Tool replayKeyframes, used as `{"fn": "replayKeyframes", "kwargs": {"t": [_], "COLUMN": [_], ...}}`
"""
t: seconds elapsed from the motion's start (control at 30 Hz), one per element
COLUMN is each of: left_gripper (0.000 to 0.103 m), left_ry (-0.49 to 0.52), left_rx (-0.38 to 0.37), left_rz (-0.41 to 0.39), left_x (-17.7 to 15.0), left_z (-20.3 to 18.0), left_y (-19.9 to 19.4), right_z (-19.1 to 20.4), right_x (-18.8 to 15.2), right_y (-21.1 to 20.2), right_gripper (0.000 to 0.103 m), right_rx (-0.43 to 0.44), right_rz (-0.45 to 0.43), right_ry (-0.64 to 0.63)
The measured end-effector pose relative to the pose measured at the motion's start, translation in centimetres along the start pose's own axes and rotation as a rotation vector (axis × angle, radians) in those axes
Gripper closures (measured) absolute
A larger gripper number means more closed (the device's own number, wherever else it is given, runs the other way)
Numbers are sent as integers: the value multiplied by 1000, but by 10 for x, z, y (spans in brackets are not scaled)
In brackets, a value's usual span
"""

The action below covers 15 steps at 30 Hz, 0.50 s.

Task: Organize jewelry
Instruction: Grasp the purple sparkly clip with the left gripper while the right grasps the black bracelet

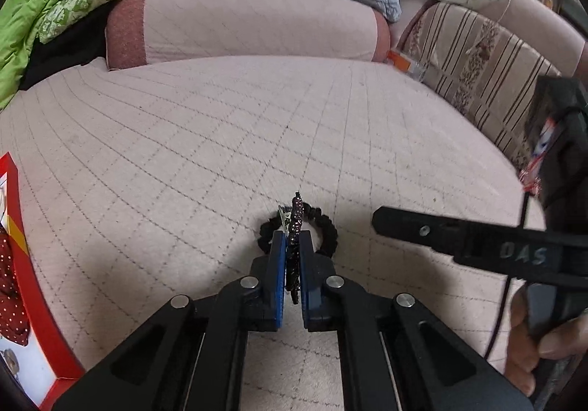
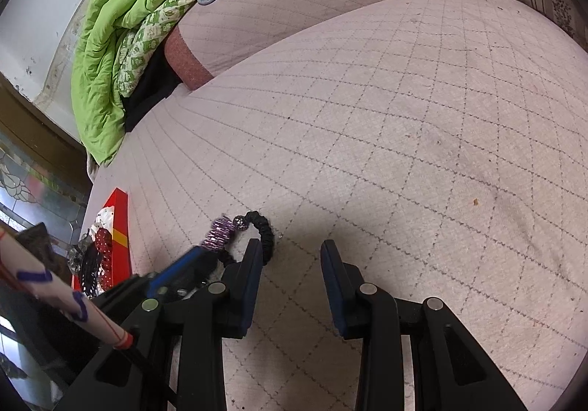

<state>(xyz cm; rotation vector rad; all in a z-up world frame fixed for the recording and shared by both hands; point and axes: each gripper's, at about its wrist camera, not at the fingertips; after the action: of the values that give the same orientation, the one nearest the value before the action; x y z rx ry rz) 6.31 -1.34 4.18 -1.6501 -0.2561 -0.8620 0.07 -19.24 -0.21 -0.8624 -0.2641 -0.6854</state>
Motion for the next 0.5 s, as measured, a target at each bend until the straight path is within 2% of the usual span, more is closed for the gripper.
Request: {"fn": "replayKeyframes", "kwargs": {"t": [0.33,0.5], "left_gripper": [97,97], "left_ry": [-22,-36], "left_rx": [98,120], "left_rz": [-18,5], "left_x": [0,-3], "left_z": [28,40], "left_y": [-8,-6], "right_z": [16,28], "right_x": [-1,-3], "right_y": [33,52], "right_gripper": [67,69], "right_rx": [-43,-75], "right_rz": [41,71], "right_ry": [-72,-129]}}
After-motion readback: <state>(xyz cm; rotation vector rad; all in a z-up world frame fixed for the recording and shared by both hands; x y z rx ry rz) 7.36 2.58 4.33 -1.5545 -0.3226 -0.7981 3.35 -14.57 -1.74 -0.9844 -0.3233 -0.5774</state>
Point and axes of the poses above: each gripper's, at about its wrist camera, not at the fingertips, and y roughly the way its jaws point, z to its left, x to its top, and after that the axes turned 15 degrees about x, right-handed
